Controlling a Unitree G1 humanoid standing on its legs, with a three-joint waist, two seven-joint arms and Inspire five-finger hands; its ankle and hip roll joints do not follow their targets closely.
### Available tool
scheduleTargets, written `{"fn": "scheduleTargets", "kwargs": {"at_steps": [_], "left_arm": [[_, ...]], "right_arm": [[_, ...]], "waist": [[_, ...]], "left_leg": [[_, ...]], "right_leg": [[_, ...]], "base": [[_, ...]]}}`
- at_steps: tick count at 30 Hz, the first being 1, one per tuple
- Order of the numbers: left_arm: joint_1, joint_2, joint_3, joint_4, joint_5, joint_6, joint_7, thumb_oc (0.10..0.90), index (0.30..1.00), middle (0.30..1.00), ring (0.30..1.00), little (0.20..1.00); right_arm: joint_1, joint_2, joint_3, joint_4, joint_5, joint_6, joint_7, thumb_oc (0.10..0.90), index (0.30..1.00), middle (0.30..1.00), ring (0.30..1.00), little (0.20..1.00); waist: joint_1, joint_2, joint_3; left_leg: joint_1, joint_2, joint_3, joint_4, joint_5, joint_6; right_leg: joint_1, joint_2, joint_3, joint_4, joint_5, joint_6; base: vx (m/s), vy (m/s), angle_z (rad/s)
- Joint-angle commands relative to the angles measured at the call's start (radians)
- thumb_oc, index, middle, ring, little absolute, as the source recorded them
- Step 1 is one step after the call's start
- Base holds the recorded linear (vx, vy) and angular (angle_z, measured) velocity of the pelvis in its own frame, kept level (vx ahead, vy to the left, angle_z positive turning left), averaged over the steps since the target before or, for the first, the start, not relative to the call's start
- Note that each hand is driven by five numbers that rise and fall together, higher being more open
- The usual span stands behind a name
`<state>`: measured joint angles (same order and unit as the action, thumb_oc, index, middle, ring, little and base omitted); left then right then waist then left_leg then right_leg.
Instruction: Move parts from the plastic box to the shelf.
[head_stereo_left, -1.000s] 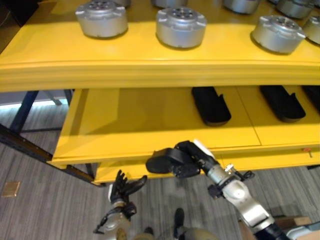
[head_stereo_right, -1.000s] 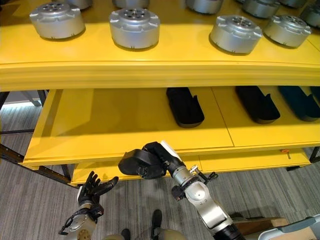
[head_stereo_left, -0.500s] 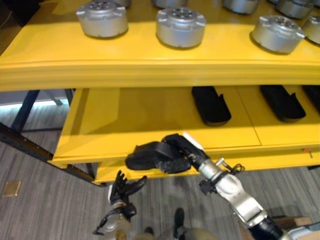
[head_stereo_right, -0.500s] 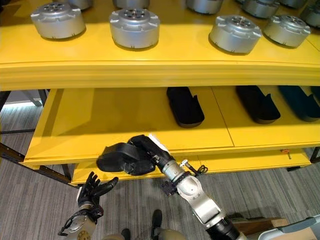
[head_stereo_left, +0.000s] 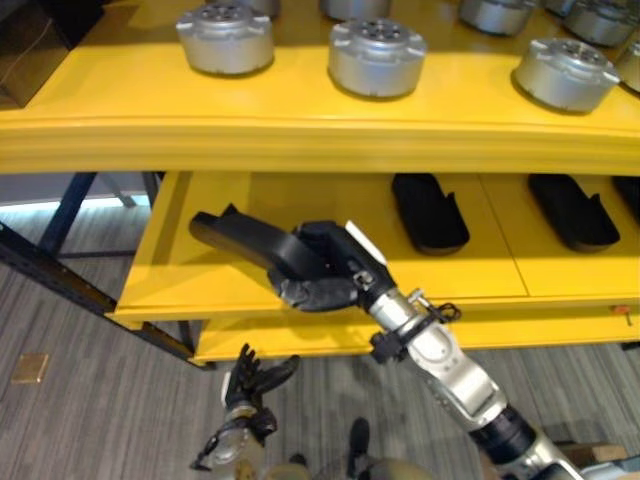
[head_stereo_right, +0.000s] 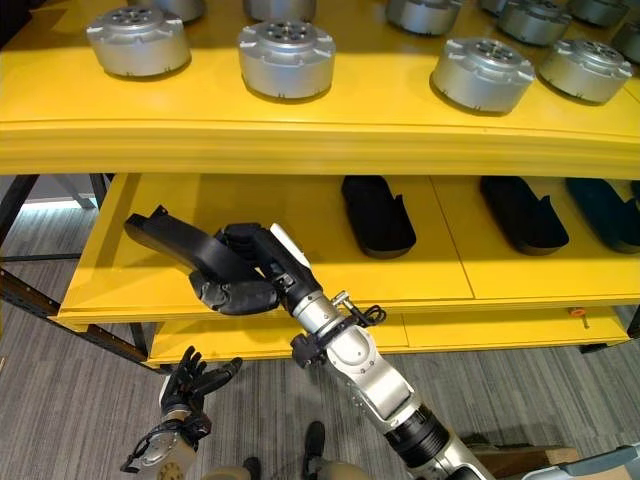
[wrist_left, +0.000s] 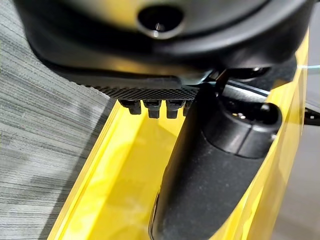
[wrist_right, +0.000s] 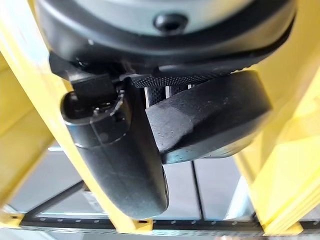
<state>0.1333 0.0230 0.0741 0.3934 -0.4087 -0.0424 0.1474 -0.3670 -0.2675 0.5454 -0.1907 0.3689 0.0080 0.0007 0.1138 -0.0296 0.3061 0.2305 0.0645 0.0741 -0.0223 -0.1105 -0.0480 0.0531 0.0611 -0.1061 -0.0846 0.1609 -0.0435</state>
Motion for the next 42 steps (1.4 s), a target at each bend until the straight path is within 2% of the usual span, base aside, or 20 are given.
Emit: {"fn": "scheduleTargets", "kwargs": {"at_steps": [1, 11, 16, 18, 21, 24, 32, 39, 42], "left_arm": [[-0.060, 0.015, -0.038, -0.048, -0.018, -0.065, -0.014, 0.900, 1.000, 1.000, 1.000, 1.000], [-0.054, 0.012, -0.046, -0.044, -0.029, -0.068, -0.018, 0.900, 1.000, 1.000, 1.000, 1.000], [-0.052, 0.025, -0.056, -0.047, -0.030, -0.070, -0.024, 0.900, 1.000, 1.000, 1.000, 1.000], [-0.055, 0.033, -0.057, -0.048, -0.024, -0.072, -0.026, 0.900, 1.000, 1.000, 1.000, 1.000], [-0.056, 0.037, -0.059, -0.048, -0.029, -0.073, -0.026, 0.900, 1.000, 1.000, 1.000, 1.000], [-0.053, 0.046, -0.070, -0.042, -0.034, -0.075, -0.032, 0.900, 1.000, 1.000, 1.000, 1.000], [-0.052, 0.045, -0.078, -0.048, -0.027, -0.076, -0.037, 0.900, 1.000, 1.000, 1.000, 1.000], [-0.054, 0.046, -0.080, -0.055, -0.025, -0.077, -0.039, 0.900, 1.000, 1.000, 1.000, 1.000], [-0.053, 0.046, -0.090, -0.058, -0.027, -0.079, -0.039, 0.900, 1.000, 1.000, 1.000, 1.000]], "right_arm": [[-0.140, 0.133, -0.031, -0.146, 0.089, -0.143, 0.006, 0.400, 0.300, 0.300, 0.300, 0.300], [-0.215, 0.159, -0.009, -0.074, 0.087, -0.142, 0.005, 0.400, 0.300, 0.300, 0.300, 0.300], [-0.312, 0.158, 0.029, 0.075, 0.013, -0.133, 0.016, 0.400, 0.300, 0.300, 0.300, 0.300], [-0.378, 0.139, 0.052, 0.163, -0.073, -0.129, 0.016, 0.400, 0.300, 0.300, 0.300, 0.300], [-0.412, 0.141, 0.068, 0.233, -0.093, -0.121, 0.021, 0.400, 0.300, 0.300, 0.300, 0.300], [-0.487, 0.141, 0.097, 0.385, -0.138, -0.108, 0.011, 0.400, 0.300, 0.300, 0.300, 0.300], [-0.570, 0.098, 0.105, 0.506, -0.288, -0.107, -0.009, 0.400, 0.300, 0.300, 0.300, 0.300], [-0.581, 0.082, 0.114, 0.568, -0.340, -0.103, -0.012, 0.400, 0.300, 0.300, 0.300, 0.300], [-0.584, 0.099, 0.105, 0.657, -0.330, -0.098, -0.019, 0.400, 0.300, 0.300, 0.300, 0.300]], "waist": [[0.007, 0.038, -0.060], [0.026, 0.040, -0.066], [0.042, 0.040, -0.056], [0.049, 0.042, -0.051], [0.054, 0.042, -0.049], [0.059, 0.043, -0.044], [0.061, 0.043, -0.015], [0.060, 0.046, 0.005], [0.064, 0.049, 0.016]], "left_leg": [[0.018, -0.016, 0.021, -0.065, 0.109, -0.001], [0.018, -0.015, 0.018, -0.065, 0.109, -0.002], [0.019, -0.016, 0.017, -0.065, 0.112, -0.003], [0.018, -0.017, 0.016, -0.065, 0.113, -0.003], [0.020, -0.017, 0.015, -0.065, 0.112, -0.004], [0.020, -0.017, 0.019, -0.065, 0.111, -0.005], [0.017, -0.018, 0.018, -0.065, 0.118, -0.007], [0.014, -0.018, 0.016, -0.065, 0.121, -0.008], [0.011, -0.020, 0.014, -0.065, 0.126, -0.008]], "right_leg": [[0.054, 0.013, 0.012, 0.000, -0.016, 0.079], [0.061, 0.013, 0.015, -0.002, -0.018, 0.077], [0.067, 0.013, 0.015, -0.003, -0.015, 0.077], [0.069, 0.014, 0.016, -0.003, -0.015, 0.077], [0.070, 0.014, 0.016, -0.003, -0.013, 0.077], [0.070, 0.014, 0.017, -0.003, -0.010, 0.077], [0.071, 0.013, 0.013, -0.003, -0.008, 0.079], [0.068, 0.012, 0.010, -0.003, -0.005, 0.080], [0.066, 0.012, 0.007, -0.003, -0.005, 0.080]], "base": [[0.00, 0.000, 0.00], [0.00, 0.000, 0.00], [0.00, 0.001, -0.01], [0.00, 0.005, 0.02], [0.00, 0.000, 0.00], [0.00, 0.000, 0.00], [0.00, 0.000, 0.00], [0.00, 0.004, 0.02], [0.00, 0.000, 0.00]]}}
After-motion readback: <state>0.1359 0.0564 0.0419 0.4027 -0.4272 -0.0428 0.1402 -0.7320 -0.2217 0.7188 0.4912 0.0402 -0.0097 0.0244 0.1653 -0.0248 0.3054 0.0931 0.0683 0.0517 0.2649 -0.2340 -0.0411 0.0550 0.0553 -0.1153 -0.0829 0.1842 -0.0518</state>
